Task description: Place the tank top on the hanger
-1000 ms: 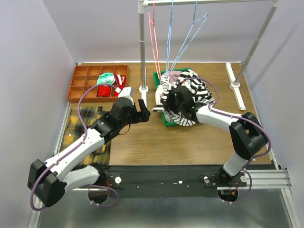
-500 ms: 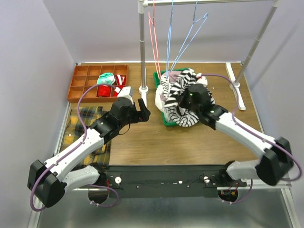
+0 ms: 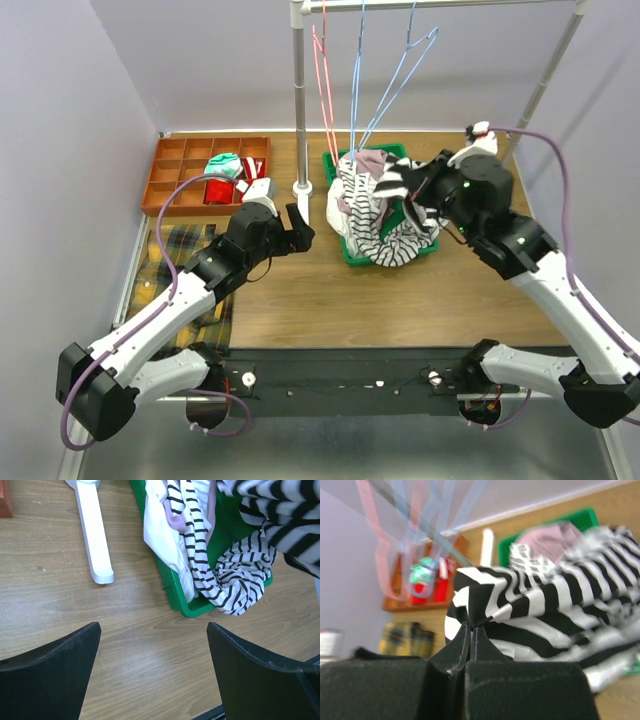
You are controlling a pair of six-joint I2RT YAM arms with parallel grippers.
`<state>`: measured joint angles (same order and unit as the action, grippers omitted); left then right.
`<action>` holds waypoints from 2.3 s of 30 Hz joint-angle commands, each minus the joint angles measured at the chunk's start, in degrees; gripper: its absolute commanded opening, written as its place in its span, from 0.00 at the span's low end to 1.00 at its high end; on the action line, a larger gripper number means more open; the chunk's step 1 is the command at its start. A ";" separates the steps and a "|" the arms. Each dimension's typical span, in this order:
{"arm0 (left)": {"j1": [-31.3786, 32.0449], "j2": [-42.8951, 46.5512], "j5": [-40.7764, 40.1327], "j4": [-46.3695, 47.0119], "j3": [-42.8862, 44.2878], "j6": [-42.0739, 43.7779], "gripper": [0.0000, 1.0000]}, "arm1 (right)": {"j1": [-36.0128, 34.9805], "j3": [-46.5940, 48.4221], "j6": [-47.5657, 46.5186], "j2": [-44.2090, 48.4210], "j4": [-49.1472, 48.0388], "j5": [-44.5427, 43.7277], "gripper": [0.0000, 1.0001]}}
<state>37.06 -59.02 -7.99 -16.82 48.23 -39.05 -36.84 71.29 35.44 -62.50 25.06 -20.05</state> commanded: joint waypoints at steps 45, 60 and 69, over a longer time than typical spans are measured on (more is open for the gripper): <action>2.40 -7.17 5.53 2.67 3.46 -1.03 0.90 | 14.35 -13.98 2.70 -22.06 -8.71 -6.41 0.01; 2.40 0.58 -1.41 -3.74 -2.86 -6.12 0.82 | -28.90 -29.27 21.86 -14.40 -10.99 -11.15 0.25; 2.32 2.33 2.88 1.25 -13.32 -9.64 0.65 | -29.17 -28.05 15.45 -4.13 -4.60 -12.81 0.71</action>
<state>39.13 -58.26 -6.76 -17.54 37.91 -46.19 -65.93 39.29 52.73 -72.55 15.84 -28.84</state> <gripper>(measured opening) 0.703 0.692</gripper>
